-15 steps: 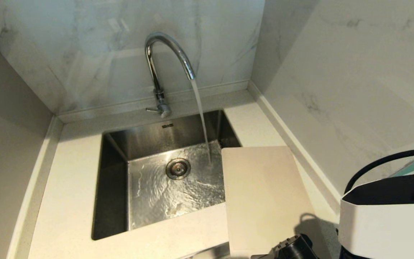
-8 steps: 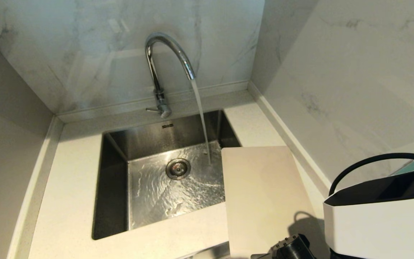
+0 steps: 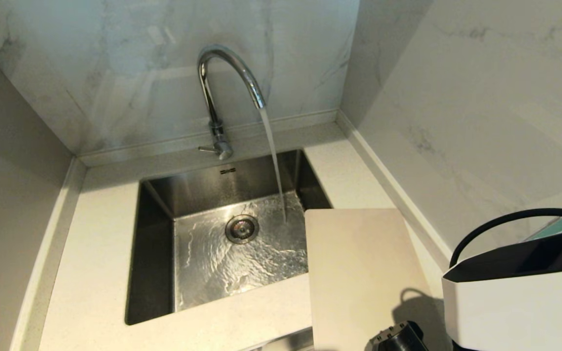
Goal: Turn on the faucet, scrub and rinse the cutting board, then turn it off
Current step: Pick up the cutting board
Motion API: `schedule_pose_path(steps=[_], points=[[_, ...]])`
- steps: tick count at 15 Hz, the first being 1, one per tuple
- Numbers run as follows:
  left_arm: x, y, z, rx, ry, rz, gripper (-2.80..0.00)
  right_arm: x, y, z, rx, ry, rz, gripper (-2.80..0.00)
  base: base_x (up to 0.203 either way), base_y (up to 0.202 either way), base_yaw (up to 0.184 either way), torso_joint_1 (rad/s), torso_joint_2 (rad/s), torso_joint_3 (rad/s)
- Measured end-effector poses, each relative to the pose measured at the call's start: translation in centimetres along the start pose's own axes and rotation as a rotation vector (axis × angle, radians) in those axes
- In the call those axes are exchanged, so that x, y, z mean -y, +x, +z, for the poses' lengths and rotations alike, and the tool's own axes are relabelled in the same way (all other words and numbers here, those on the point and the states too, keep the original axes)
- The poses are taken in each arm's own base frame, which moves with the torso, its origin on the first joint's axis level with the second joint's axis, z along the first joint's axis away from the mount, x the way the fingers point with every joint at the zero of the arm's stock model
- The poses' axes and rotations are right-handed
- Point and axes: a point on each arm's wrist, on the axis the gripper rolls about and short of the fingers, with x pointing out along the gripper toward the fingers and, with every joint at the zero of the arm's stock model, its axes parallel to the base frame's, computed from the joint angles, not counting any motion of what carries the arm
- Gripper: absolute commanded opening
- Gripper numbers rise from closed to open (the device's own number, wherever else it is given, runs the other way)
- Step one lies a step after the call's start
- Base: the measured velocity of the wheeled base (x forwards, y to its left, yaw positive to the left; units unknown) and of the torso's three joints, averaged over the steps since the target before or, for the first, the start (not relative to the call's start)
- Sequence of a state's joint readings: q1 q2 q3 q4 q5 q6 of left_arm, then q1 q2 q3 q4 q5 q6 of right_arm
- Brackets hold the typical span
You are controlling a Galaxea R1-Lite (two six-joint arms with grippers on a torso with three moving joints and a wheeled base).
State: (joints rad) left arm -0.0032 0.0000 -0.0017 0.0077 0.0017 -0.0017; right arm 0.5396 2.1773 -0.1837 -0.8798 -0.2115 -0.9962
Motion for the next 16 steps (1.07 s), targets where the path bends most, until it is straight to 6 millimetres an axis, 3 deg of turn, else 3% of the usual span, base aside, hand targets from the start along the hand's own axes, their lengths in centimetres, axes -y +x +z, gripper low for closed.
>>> schedule_pose_path(steps=[8, 9, 16], points=[[0.0, 0.0, 0.0, 0.003, -0.007, 0.0, -2.8, 0.4, -2.9, -0.5, 0.04, -0.081, -0.077, -2.8, 0.0, 0.0, 0.0, 0.0, 0.0, 0.0], [0.0, 0.0, 0.0, 0.003, -0.006, 0.0, -2.8, 0.5, -3.3, -0.5, 0.047, -0.091, -0.093, 0.0, 0.0, 0.0, 0.0, 0.0, 0.0, 0.0], [0.0, 0.0, 0.0, 0.004, -0.006, 0.001, -2.8, 1.8, -6.9, -1.0, 0.1, -0.114, -0.26, 0.0, 0.0, 0.0, 0.0, 0.0, 0.0, 0.0]])
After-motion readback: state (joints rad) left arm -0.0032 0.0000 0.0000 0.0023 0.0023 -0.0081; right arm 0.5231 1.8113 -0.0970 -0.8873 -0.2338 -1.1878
